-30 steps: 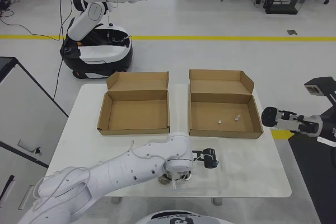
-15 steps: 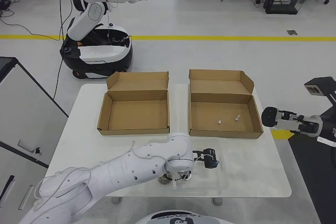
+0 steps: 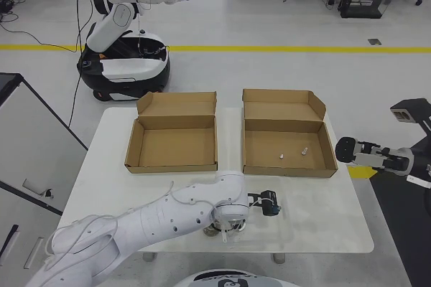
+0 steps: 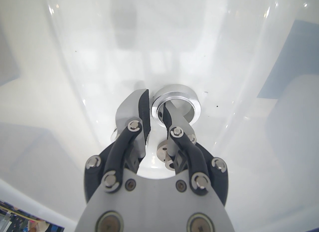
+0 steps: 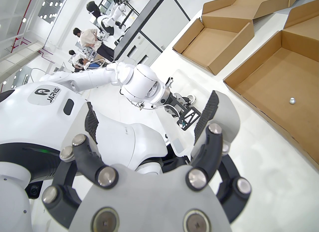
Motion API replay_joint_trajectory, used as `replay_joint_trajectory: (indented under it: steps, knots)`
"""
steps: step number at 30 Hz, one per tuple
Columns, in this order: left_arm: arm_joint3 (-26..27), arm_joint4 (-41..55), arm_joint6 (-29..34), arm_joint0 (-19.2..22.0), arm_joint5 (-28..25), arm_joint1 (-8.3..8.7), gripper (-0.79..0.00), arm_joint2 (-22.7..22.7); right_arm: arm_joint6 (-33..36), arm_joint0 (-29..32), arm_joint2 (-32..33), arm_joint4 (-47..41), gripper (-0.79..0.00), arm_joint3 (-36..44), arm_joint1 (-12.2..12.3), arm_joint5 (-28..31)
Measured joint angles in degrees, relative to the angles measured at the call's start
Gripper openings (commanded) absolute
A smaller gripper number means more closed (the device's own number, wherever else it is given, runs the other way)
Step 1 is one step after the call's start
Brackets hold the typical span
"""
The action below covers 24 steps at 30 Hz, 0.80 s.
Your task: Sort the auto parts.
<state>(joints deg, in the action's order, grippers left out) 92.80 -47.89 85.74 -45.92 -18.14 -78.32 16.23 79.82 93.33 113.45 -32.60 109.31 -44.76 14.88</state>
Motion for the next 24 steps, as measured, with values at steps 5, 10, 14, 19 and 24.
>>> replay_joint_trajectory:
  steps: [5, 10, 14, 19, 24]
  knots:
    - [-0.2, -0.1, 0.1, -0.1, -0.1, -0.14, -0.785, 0.0, 0.0, 0.0, 0.0, 0.0, 0.0, 0.0, 0.0, 0.0]
    - [0.0, -0.5, -0.2, -0.1, -0.1, -0.2, -0.785, 0.2, 0.0, 0.0, 0.0, 0.0, 0.0, 0.0, 0.0, 0.0]
    - [1.0, -1.1, -0.6, 0.3, 0.0, -0.05, -0.785, 1.1, 0.0, 0.0, 0.0, 0.0, 0.0, 0.0, 0.0, 0.0]
    - [3.4, -0.7, -1.0, 0.6, 0.6, 0.48, -0.785, 3.5, 0.0, 0.0, 0.0, 0.0, 0.0, 0.0, 0.0, 0.0]
    - [7.2, 0.2, -1.5, 0.8, 1.1, 1.34, -0.785, 7.0, 0.0, 0.0, 0.0, 0.0, 0.0, 0.0, 0.0, 0.0]
